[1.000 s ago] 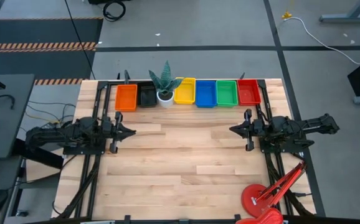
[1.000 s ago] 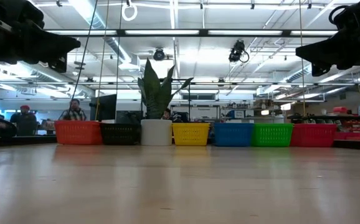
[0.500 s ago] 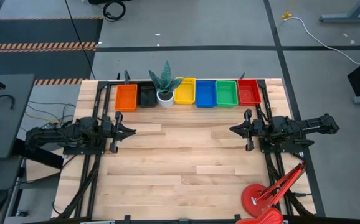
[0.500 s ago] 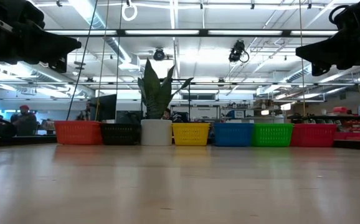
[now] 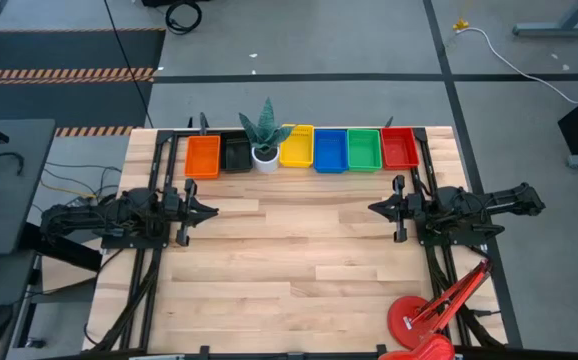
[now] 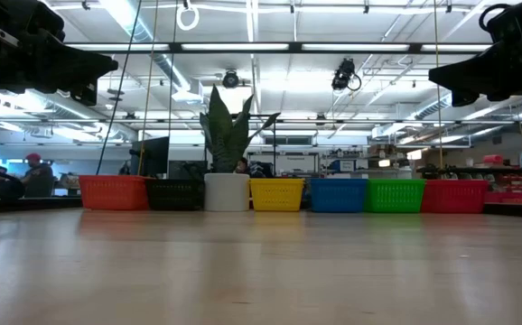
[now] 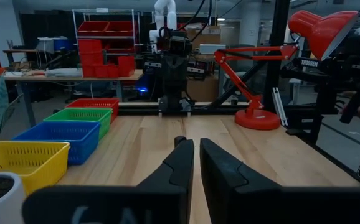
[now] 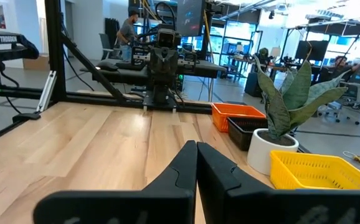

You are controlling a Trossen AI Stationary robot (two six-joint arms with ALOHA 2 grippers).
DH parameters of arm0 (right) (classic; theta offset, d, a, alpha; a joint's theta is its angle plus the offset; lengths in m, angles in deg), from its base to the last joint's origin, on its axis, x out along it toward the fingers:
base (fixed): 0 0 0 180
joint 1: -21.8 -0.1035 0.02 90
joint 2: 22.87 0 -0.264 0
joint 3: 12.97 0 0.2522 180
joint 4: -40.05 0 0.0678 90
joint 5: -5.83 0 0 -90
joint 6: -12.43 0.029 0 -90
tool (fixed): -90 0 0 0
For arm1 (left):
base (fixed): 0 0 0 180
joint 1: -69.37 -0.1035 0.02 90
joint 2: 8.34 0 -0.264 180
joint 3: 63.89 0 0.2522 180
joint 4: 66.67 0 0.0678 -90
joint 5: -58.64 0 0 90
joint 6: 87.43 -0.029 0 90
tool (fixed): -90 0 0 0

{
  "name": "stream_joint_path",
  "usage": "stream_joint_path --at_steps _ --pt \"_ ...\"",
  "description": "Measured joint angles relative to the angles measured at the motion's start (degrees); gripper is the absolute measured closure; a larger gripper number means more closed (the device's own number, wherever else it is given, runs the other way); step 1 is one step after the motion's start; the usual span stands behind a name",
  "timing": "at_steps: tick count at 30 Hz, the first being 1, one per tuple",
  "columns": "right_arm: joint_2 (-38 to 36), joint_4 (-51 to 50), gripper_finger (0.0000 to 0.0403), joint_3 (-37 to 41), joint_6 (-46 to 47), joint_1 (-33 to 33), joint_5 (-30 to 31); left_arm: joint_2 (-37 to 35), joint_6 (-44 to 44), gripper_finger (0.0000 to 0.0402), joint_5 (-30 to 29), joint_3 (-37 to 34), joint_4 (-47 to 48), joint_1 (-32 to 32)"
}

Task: Stack baskets by color
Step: Return to home position

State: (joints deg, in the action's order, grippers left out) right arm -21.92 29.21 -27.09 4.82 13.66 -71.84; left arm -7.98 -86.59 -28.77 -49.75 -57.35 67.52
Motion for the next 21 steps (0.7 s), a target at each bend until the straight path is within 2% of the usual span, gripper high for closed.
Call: stream_joint_path --at_steps 4,12,21 --pt "0.0 0.0 0.0389 0.0 0.5 0.0 0.0 0.0 0.0 0.0369 0.0 0.0 0.0 0.0" --pt "0.0 0.0 0.0389 0.0 8.0 0.0 0.0 0.0 0.0 0.0378 0.0 0.0 0.0 0.0" --pt "0.0 0.0 0.0389 0.0 7.6 0.0 0.0 0.0 0.0 0.0366 0.0 0.0 0.0 0.0"
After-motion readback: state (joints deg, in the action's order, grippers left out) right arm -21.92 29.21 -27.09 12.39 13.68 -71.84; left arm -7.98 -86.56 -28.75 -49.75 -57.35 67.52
